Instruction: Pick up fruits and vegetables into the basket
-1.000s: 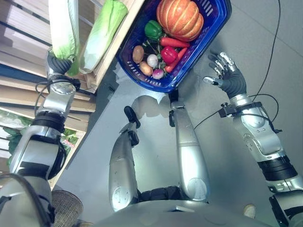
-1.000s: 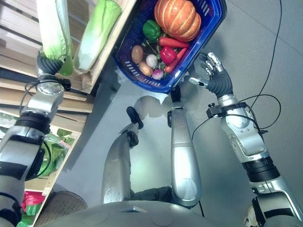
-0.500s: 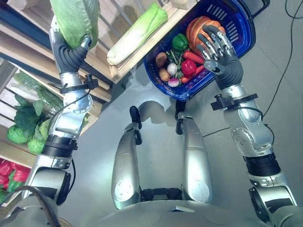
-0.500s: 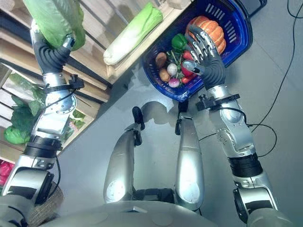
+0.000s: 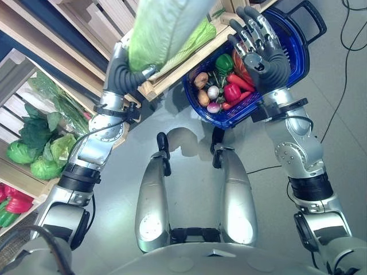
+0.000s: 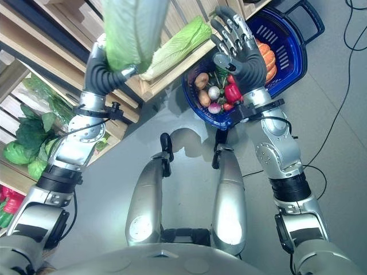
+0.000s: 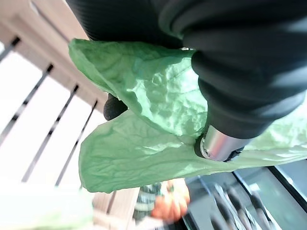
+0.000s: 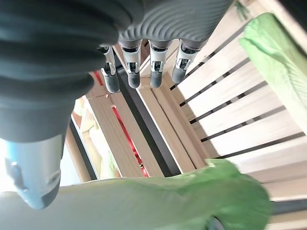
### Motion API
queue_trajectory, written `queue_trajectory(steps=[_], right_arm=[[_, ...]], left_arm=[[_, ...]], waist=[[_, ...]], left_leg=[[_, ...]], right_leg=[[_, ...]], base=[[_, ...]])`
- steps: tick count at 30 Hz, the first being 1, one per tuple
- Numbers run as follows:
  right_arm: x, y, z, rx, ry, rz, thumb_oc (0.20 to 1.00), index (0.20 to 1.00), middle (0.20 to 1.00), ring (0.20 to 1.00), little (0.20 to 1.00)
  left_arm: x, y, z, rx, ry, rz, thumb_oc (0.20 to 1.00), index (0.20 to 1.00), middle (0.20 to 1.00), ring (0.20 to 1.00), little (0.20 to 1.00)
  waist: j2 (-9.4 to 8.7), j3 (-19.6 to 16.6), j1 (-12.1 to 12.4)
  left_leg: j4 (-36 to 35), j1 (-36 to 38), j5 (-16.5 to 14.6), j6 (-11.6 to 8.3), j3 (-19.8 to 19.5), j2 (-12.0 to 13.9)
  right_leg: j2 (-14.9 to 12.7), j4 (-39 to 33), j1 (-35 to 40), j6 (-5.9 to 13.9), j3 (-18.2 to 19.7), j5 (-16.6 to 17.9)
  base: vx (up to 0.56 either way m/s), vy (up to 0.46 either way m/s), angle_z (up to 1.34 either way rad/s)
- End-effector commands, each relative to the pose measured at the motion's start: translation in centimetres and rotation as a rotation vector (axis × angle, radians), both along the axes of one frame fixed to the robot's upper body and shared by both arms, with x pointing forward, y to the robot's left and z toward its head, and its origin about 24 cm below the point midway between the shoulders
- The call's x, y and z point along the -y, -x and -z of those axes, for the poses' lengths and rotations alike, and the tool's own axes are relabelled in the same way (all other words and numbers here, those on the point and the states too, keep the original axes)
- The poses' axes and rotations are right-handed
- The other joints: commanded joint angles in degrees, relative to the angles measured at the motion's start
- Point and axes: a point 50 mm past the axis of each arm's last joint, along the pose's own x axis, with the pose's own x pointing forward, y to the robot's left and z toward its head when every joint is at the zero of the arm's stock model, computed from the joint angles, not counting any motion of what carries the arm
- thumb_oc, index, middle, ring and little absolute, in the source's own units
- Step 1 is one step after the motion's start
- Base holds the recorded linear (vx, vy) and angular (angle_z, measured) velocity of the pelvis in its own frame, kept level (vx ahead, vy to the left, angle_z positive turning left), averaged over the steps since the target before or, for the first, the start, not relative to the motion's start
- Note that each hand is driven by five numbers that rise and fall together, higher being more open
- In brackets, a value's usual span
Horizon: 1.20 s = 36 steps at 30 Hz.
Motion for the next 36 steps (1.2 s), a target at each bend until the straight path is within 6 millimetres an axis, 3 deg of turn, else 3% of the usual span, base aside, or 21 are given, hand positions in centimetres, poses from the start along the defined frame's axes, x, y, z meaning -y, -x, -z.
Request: queue_trajectory(steps=[1, 12, 23, 29, 36], right_arm=[[-0.7, 1.2, -2.4, 0.136, -0.028, -0.046, 1.0, 1.0, 1.0, 1.0, 1.0], [-2.4, 0.7, -1.7, 0.105, 0.119, -0.057, 1.0, 1.0, 1.0, 1.0, 1.0], [-4.3, 0.2, -0.4, 0.02, 0.182, -0.12, 1.0, 1.0, 1.0, 1.0, 1.0], [-5.4, 0.8, 0.0, 0.008, 0.273, -0.226, 1.0, 1.0, 1.0, 1.0, 1.0], [-6.5, 1.3, 1.3, -0.062, 0.508, -0.338, 1.0, 1.0, 1.0, 1.0, 1.0]], left_arm=[[2.2, 3.2, -3.4, 0.18, -0.05, 0.223, 0.2, 0.2, 0.2, 0.2, 0.2], [4.9, 5.2, -2.9, 0.14, -0.256, 0.483, 0.2, 0.2, 0.2, 0.2, 0.2], [6.7, 5.4, -2.2, 0.046, -0.437, 0.56, 0.2, 0.2, 0.2, 0.2, 0.2], [6.9, 5.0, -0.9, -0.121, -0.592, 0.598, 0.2, 0.2, 0.2, 0.2, 0.2], [6.0, 4.8, -0.7, -0.135, -0.797, 0.538, 0.2, 0.2, 0.2, 0.2, 0.2]], waist=[[-1.72, -2.25, 0.01], [-1.65, -2.25, 0.65], [-0.86, -2.25, 0.78], [-0.32, -2.25, 0.52], [-0.15, -2.25, 0.72]], left_leg=[[-1.17, 0.77, -2.62, 4.77, 4.08, -3.93], [-1.4, 1.89, -2.6, 4.87, 4.2, -3.91], [-1.93, 2.12, -2.41, 4.92, 4.2, -4.18], [-2.55, 2.55, -2.14, 4.83, 4.3, -4.26], [-2.71, 2.96, -1.88, 4.65, 4.27, -4.22]], right_leg=[[0.15, -3.17, 4.23, 5.65, 0.71, -1.2], [-0.26, -3.96, 5.42, 6.0, 0.37, -0.66], [-0.8, -4.81, 5.73, 6.14, 0.18, -0.48], [-0.91, -5.38, 6.04, 6.25, 0.15, -0.28], [-1.04, -5.82, 6.53, 6.2, 0.18, -0.15]], base=[[0.0, -0.035, 0.07], [0.0, -0.005, 0.01], [0.0, 0.0, 0.0], [0.0, 0.011, 0.0], [0.0, 0.0, 0.0]])
